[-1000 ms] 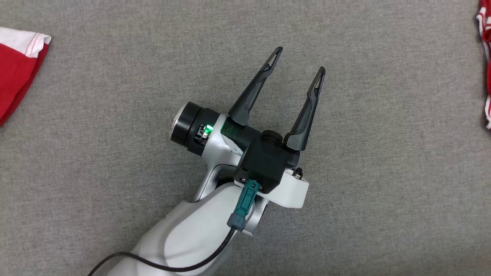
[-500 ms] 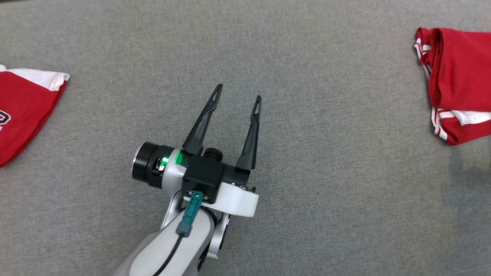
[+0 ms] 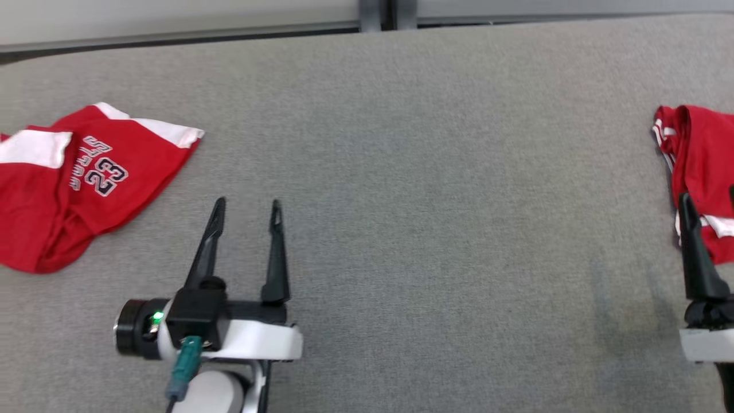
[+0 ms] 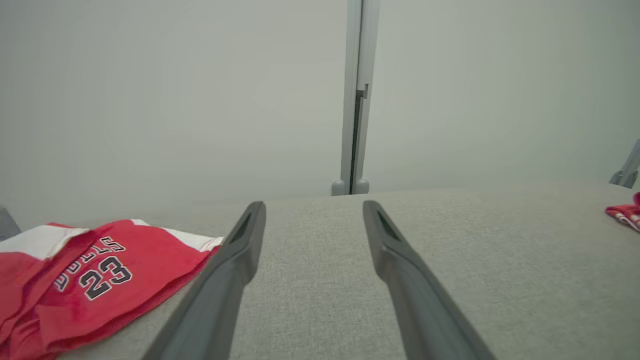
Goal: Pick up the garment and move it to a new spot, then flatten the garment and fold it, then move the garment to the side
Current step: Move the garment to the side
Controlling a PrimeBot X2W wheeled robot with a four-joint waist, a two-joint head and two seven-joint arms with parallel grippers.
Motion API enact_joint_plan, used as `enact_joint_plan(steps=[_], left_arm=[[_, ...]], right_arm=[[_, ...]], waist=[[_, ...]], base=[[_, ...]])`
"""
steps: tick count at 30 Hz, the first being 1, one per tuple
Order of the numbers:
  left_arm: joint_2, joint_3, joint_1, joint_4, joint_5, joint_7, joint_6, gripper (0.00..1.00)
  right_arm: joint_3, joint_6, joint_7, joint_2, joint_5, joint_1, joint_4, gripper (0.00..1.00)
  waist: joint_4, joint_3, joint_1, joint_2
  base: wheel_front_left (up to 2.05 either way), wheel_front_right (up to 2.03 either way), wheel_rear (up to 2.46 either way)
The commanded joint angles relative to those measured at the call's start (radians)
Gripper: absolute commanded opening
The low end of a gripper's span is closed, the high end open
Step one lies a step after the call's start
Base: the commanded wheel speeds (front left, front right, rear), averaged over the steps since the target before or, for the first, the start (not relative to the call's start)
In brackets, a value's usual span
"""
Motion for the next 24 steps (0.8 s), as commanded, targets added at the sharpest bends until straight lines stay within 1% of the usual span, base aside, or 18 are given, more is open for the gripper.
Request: enact_joint_plan(steps=[1, 5, 11, 15, 19, 21, 24], left_arm=[[0.008, 0.017, 0.023, -0.003, -0.01, -0.002, -0.01, 1.0], [0.024, 0.062, 0.095, -0.015, -0.033, -0.002, -0.029, 1.0], [0.068, 0.118, 0.148, -0.03, -0.081, -0.002, -0.09, 1.0], [0.092, 0.15, 0.173, -0.022, -0.099, -0.002, -0.134, 1.0], [0.099, 0.164, 0.201, -0.007, -0.107, -0.002, -0.161, 1.0], [0.101, 0.165, 0.206, -0.004, -0.108, -0.002, -0.164, 1.0], [0.108, 0.169, 0.226, 0.007, -0.115, -0.002, -0.182, 1.0]], right_arm=[[-0.001, -0.002, 0.0, 0.006, -0.009, 0.025, -0.005, 1.0], [0.011, -0.002, 0.0, 0.022, -0.034, 0.068, -0.017, 1.0], [0.024, -0.002, 0.0, 0.04, -0.056, 0.112, -0.015, 1.0], [0.022, -0.002, 0.0, 0.053, -0.073, 0.139, 0.004, 1.0], [0.017, -0.002, 0.0, 0.074, -0.086, 0.165, 0.021, 1.0], [0.016, -0.002, 0.0, 0.079, -0.088, 0.172, 0.025, 1.0], [0.017, -0.002, 0.002, 0.096, -0.098, 0.19, 0.031, 1.0]], waist=[[0.042, -0.047, 0.0, 0.0], [0.07, -0.091, 0.0, 0.0], [0.088, -0.143, 0.0, 0.0], [0.085, -0.185, 0.0, 0.0], [0.074, -0.219, 0.0, 0.0], [0.071, -0.226, 0.0, 0.0], [0.062, -0.249, 0.0, 0.0]], base=[[0.0, 0.0, 0.0], [0.0, 0.0, 0.0], [0.0, 0.0, 0.0], [0.0, 0.0, 0.0], [0.0, 0.0, 0.0], [0.0, 0.0, 0.0], [0.0, 0.0, 0.0]])
